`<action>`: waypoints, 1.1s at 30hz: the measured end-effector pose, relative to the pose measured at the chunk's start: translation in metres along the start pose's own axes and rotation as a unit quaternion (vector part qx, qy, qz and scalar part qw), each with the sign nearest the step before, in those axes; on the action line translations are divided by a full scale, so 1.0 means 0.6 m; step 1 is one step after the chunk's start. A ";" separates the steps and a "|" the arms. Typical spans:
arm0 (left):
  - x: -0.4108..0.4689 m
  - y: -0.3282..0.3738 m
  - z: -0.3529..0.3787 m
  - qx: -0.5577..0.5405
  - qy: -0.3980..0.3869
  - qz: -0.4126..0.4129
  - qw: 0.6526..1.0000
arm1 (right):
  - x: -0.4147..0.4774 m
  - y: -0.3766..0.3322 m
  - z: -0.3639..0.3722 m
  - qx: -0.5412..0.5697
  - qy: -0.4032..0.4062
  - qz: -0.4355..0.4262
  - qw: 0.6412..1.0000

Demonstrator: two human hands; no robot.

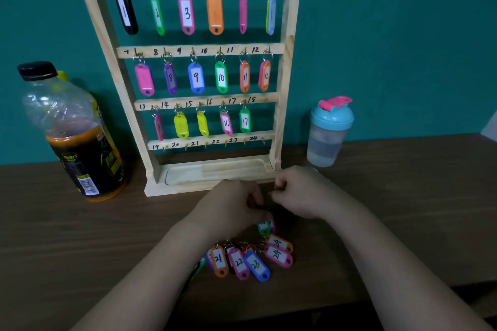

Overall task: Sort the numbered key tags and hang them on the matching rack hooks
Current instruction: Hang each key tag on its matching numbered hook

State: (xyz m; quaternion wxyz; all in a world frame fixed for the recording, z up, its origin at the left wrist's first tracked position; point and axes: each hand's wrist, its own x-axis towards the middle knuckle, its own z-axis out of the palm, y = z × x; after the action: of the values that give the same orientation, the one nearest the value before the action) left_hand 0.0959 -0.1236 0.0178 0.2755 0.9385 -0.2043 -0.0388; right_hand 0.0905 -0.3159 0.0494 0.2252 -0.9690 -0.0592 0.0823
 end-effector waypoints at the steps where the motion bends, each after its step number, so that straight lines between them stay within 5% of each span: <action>1: 0.001 0.001 0.004 0.012 0.006 0.001 1.000 | -0.002 0.002 -0.002 -0.008 -0.020 0.007 1.000; 6: 0.008 0.005 0.012 0.053 0.032 0.020 0.998 | -0.009 0.006 -0.003 0.026 -0.077 0.027 0.996; 33: 0.007 -0.004 0.000 0.025 0.047 0.028 0.998 | 0.000 -0.001 0.011 0.049 -0.071 -0.012 0.996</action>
State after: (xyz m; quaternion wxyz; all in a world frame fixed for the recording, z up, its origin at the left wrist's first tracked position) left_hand 0.1008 -0.1238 0.0168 0.2625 0.9398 -0.2178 0.0185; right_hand 0.0890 -0.3123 0.0439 0.2683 -0.9478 -0.0832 0.1512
